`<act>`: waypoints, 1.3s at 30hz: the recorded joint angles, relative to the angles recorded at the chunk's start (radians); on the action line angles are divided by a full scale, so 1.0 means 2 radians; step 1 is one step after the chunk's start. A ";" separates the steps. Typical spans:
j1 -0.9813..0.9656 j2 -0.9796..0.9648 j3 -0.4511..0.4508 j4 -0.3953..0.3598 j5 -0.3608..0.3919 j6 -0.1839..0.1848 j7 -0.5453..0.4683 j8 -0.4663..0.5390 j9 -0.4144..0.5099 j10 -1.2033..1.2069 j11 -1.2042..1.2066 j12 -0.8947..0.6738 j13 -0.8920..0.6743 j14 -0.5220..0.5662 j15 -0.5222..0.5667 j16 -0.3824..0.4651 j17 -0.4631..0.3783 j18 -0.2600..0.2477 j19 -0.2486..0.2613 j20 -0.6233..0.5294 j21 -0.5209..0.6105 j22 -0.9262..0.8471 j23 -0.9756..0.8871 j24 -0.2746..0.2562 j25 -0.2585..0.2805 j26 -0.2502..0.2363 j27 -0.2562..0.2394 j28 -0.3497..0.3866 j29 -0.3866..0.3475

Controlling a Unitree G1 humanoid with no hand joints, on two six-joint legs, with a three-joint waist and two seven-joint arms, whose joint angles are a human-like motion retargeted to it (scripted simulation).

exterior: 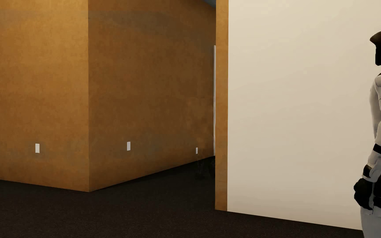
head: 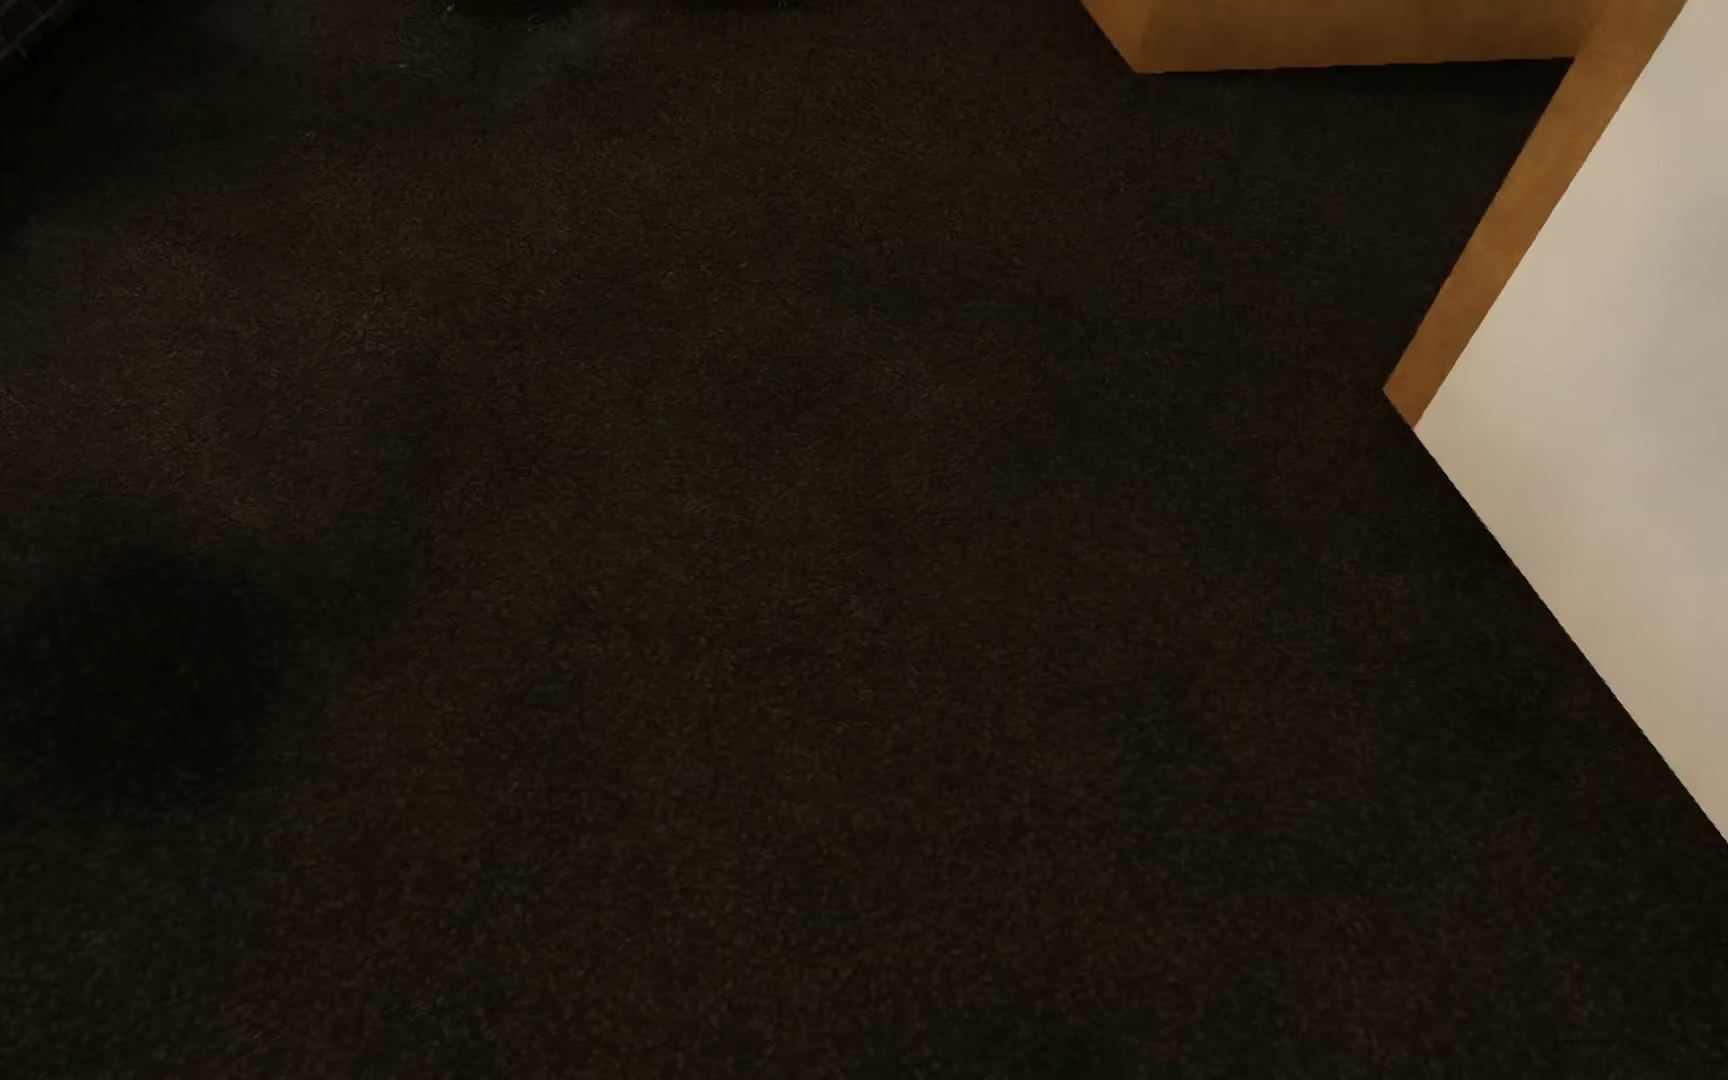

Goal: Go around the corner

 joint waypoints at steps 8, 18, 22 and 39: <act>-0.155 0.057 0.048 0.016 0.009 0.009 0.000 0.000 0.032 0.353 0.015 0.047 -0.022 -0.087 -0.057 -0.007 -0.016 0.000 0.000 0.044 0.012 0.006 -0.034 0.000 0.000 0.000 0.000 0.000 0.000; -0.331 0.218 0.154 0.029 -0.035 -0.011 0.000 0.000 0.039 0.263 -0.020 0.078 -0.071 0.015 -0.145 0.006 -0.018 0.000 0.000 0.042 0.002 0.054 -0.036 0.000 0.000 0.000 0.000 0.000 0.000; -0.268 0.146 0.122 -0.009 -0.067 -0.023 0.000 0.000 0.035 0.324 0.208 0.063 -0.014 -0.058 0.113 0.002 -0.007 0.000 0.000 0.058 0.021 0.061 -0.010 0.000 0.000 0.000 0.000 0.000 0.000; 0.020 -0.142 -0.079 0.062 0.037 0.071 0.000 0.000 0.038 0.517 0.116 0.039 0.071 0.077 0.164 -0.011 -0.023 0.000 0.000 0.088 0.040 -0.012 0.029 0.000 0.000 0.000 0.000 0.000 0.000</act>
